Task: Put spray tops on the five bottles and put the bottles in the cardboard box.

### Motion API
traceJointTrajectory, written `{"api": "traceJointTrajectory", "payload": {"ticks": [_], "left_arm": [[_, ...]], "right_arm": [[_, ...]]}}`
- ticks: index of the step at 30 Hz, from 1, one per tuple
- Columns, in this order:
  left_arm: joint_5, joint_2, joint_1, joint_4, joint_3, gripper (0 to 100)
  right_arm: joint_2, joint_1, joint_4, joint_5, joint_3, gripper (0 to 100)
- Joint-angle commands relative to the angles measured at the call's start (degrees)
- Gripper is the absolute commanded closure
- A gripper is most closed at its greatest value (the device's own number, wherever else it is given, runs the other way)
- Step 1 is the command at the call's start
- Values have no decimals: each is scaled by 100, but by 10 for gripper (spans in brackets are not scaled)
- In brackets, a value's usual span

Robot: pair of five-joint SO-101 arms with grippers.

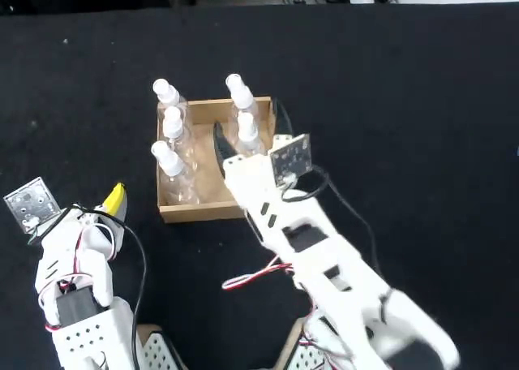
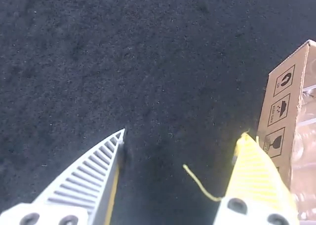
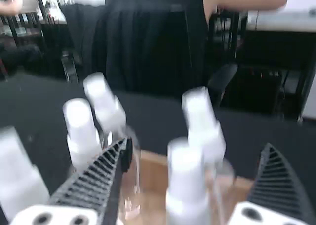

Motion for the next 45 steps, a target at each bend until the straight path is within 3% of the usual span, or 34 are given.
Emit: {"api": "traceJointTrajectory", "payload": {"ticks": [1,4,6,8,9,11,14,16,23,27,34,39,45], "left_arm": [[-9,-35,66,-88,119,680],[0,-53,84,62,119,711],[0,-62,215,62,119,811],[0,-62,418,62,119,961],[-9,-62,523,79,119,982],[-44,-44,690,105,119,906],[-44,-44,796,273,127,927],[-44,-53,919,536,127,978],[-290,-62,1684,1433,-31,970],[-651,-70,1763,1635,-84,971],[-703,-70,1727,1714,-48,971],[-651,-79,1754,2558,-497,971],[-686,-70,1675,2286,127,970]], "right_arm": [[-1912,123,2189,53,-980,652],[-2818,316,3490,18,-1314,652],[-3336,615,4070,18,-1464,678],[-3758,1046,4580,18,-1552,773],[-3943,1310,4826,18,-1552,843],[-4295,1802,5284,35,-1446,995],[-4708,2391,6048,44,-1068,930],[-4980,2664,6514,53,-752,959],[-6765,3525,8176,35,207,988],[-7732,3587,9187,62,673,987],[-7389,3622,9327,62,1508,987],[-7380,3631,9846,62,1842,987],[-7389,3631,10699,70,1807,987]]}}
